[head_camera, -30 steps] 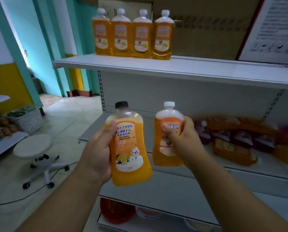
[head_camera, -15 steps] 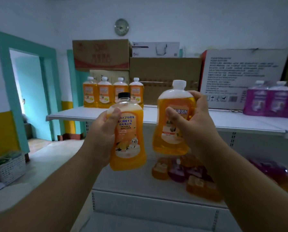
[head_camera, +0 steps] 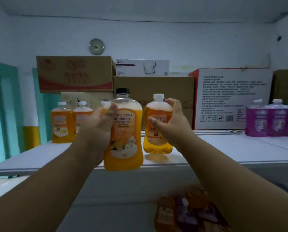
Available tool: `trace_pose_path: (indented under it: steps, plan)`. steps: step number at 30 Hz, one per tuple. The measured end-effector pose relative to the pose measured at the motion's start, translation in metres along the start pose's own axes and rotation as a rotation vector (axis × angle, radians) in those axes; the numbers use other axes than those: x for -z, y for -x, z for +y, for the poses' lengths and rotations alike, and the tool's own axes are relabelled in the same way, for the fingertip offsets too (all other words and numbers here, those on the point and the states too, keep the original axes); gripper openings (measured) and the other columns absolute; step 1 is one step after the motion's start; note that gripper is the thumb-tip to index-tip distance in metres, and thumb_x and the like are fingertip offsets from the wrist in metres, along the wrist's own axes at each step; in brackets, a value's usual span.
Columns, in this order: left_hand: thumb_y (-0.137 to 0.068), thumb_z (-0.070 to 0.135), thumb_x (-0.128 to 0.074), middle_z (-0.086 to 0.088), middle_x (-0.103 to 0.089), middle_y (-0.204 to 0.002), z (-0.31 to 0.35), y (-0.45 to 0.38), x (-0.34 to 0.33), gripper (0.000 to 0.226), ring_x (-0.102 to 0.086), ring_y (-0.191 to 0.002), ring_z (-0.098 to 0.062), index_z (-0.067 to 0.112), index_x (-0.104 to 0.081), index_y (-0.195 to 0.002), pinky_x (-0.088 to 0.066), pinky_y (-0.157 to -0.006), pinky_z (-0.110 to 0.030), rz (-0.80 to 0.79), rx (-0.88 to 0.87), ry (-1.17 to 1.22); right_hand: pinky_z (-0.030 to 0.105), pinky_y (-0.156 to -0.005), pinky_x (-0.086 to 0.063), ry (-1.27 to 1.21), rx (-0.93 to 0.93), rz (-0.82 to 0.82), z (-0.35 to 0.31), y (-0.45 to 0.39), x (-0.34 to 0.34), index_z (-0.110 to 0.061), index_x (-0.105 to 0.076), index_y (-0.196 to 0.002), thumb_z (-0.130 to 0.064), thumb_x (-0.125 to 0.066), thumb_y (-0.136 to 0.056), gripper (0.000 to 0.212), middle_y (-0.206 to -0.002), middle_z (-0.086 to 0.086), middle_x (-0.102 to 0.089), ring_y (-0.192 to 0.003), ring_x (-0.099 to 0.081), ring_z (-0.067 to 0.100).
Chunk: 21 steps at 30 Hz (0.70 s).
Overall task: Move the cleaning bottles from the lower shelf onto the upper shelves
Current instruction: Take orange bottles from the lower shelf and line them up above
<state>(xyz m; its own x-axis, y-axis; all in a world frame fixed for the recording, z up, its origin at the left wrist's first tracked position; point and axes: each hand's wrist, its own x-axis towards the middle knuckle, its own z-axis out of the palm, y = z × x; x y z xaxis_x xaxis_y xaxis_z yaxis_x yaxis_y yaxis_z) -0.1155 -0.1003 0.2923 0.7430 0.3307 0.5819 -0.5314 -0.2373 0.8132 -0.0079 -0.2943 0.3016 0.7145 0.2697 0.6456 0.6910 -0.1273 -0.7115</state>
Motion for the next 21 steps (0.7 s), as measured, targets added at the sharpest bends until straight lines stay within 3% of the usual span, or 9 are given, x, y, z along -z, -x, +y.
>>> trace_pose_path:
  steps: [2,4,7,10,12,15,17,19,21]
  plan:
    - [-0.075,0.074,-0.056,-0.005,-0.075,-0.106,-0.003,-0.010,0.000,0.062,-0.073,-0.096,-0.024,0.028,-0.061,-0.116,-0.061,-0.071,-0.041,-0.032,0.011,0.040,0.040,-0.083,-0.057,-0.006,-0.051,-0.002,0.009,-0.008,-0.010,-0.043,-0.025,-0.133,-0.035,-0.076,-0.083,0.072,-0.112,-0.011,-0.044,-0.099,-0.058,0.015]
    - [-0.080,0.066,-0.053,-0.001,-0.076,-0.100,-0.010,-0.018,0.002,0.055,-0.075,-0.090,-0.020,0.030,-0.059,-0.120,-0.061,-0.063,-0.034,-0.060,0.022,0.100,0.045,-0.088,-0.055,0.020,-0.076,-0.011,0.018,-0.013,-0.018,-0.043,-0.024,-0.134,-0.033,-0.075,-0.084,0.072,-0.117,-0.009,-0.042,-0.106,-0.055,0.019]
    - [-0.079,0.068,-0.049,0.003,-0.075,-0.104,-0.023,-0.028,0.008,0.063,-0.073,-0.095,-0.018,0.031,-0.053,-0.131,-0.062,-0.070,-0.036,-0.043,0.031,0.066,0.039,-0.082,-0.055,0.099,-0.075,-0.070,0.027,-0.019,-0.022,-0.044,-0.019,-0.139,-0.033,-0.075,-0.084,0.079,-0.121,-0.007,-0.039,-0.101,-0.055,0.014]
    - [-0.076,0.069,-0.048,0.000,-0.071,-0.113,-0.034,-0.039,0.014,0.067,-0.069,-0.104,-0.024,0.032,-0.051,-0.132,-0.059,-0.086,-0.048,-0.023,0.080,0.041,0.028,-0.072,-0.056,0.198,-0.069,-0.202,0.034,-0.028,-0.012,-0.050,-0.014,-0.139,-0.027,-0.082,-0.076,0.095,-0.119,-0.005,-0.045,-0.098,-0.059,0.013]
    - [-0.075,0.066,-0.050,-0.001,-0.069,-0.116,-0.038,-0.046,0.015,0.064,-0.066,-0.109,-0.026,0.032,-0.050,-0.130,-0.055,-0.092,-0.053,0.000,0.112,0.032,0.019,-0.067,-0.055,0.243,-0.072,-0.242,0.037,-0.036,-0.006,-0.049,-0.015,-0.140,-0.028,-0.086,-0.072,0.100,-0.110,-0.014,-0.049,-0.094,-0.060,0.008]
    - [-0.077,0.061,-0.049,0.003,-0.066,-0.116,-0.042,-0.056,0.018,0.058,-0.062,-0.113,-0.025,0.034,-0.051,-0.129,-0.055,-0.089,-0.045,0.019,0.075,-0.057,0.013,-0.058,-0.049,0.390,-0.030,-0.212,0.042,-0.050,-0.011,-0.043,-0.018,-0.142,-0.035,-0.087,-0.069,0.101,-0.107,-0.016,-0.052,-0.088,-0.060,0.006]
    - [-0.083,0.056,-0.048,0.006,-0.062,-0.120,-0.046,-0.063,0.020,0.054,-0.060,-0.113,-0.021,0.039,-0.048,-0.134,-0.057,-0.083,-0.038,0.017,0.047,-0.099,0.016,-0.062,-0.050,0.483,-0.004,-0.176,0.047,-0.062,-0.022,-0.038,-0.018,-0.143,-0.038,-0.087,-0.068,0.102,-0.113,-0.008,-0.053,-0.092,-0.059,0.010]
    - [-0.092,0.048,-0.052,0.012,-0.057,-0.120,-0.049,-0.067,0.022,0.046,-0.059,-0.110,-0.018,0.046,-0.043,-0.137,-0.056,-0.074,-0.030,-0.015,0.048,-0.120,0.029,-0.073,-0.058,0.541,-0.009,-0.155,0.054,-0.076,-0.034,-0.035,-0.018,-0.144,-0.040,-0.087,-0.067,0.104,-0.118,-0.001,-0.055,-0.097,-0.062,0.018]
    - [-0.089,0.038,-0.067,0.015,-0.052,-0.117,-0.052,-0.067,0.024,0.058,-0.059,-0.103,-0.013,0.055,-0.036,-0.134,-0.056,-0.070,-0.027,-0.075,0.046,-0.192,0.040,-0.081,-0.058,0.596,-0.034,-0.153,0.062,-0.092,-0.043,-0.034,-0.017,-0.144,-0.039,-0.088,-0.067,0.105,-0.120,0.005,-0.056,-0.100,-0.063,0.024]
